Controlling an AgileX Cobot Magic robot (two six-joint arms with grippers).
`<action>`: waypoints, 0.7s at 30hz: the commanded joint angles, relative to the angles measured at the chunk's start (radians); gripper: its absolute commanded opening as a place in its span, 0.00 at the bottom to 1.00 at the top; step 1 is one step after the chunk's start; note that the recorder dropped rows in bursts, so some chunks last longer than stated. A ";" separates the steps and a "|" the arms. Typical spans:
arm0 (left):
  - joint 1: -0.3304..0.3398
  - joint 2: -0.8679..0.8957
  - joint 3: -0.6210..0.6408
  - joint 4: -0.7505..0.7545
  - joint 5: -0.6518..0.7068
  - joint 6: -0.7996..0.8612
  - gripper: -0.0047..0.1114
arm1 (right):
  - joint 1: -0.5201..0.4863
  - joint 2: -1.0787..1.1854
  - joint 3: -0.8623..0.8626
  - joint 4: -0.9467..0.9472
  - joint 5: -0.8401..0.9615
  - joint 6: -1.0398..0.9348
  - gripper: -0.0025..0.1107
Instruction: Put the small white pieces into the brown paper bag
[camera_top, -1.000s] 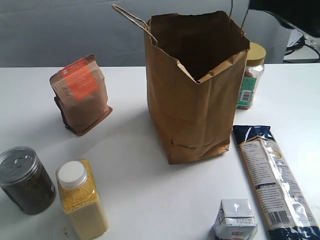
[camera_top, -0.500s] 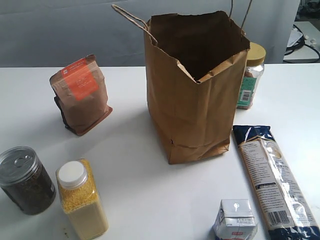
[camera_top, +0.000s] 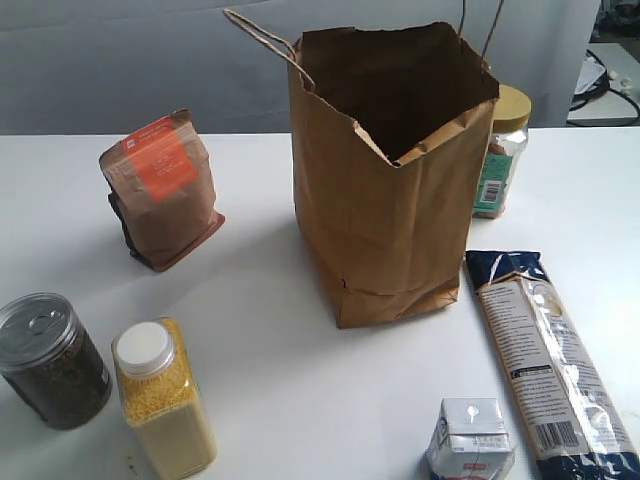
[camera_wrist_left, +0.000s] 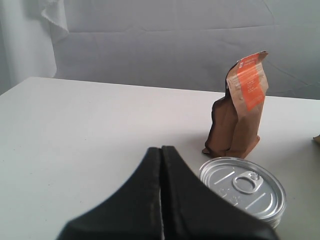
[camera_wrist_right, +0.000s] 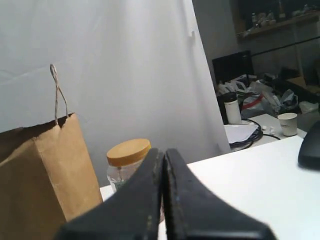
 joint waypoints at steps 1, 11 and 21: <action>-0.005 -0.003 0.004 -0.008 -0.004 -0.005 0.04 | -0.004 -0.007 0.018 0.052 -0.011 -0.069 0.02; -0.005 -0.003 0.004 -0.008 -0.004 -0.005 0.04 | 0.005 -0.007 0.072 0.095 0.037 -0.213 0.02; -0.005 -0.003 0.004 -0.008 -0.004 -0.005 0.04 | 0.042 -0.007 0.072 0.025 0.036 -0.193 0.02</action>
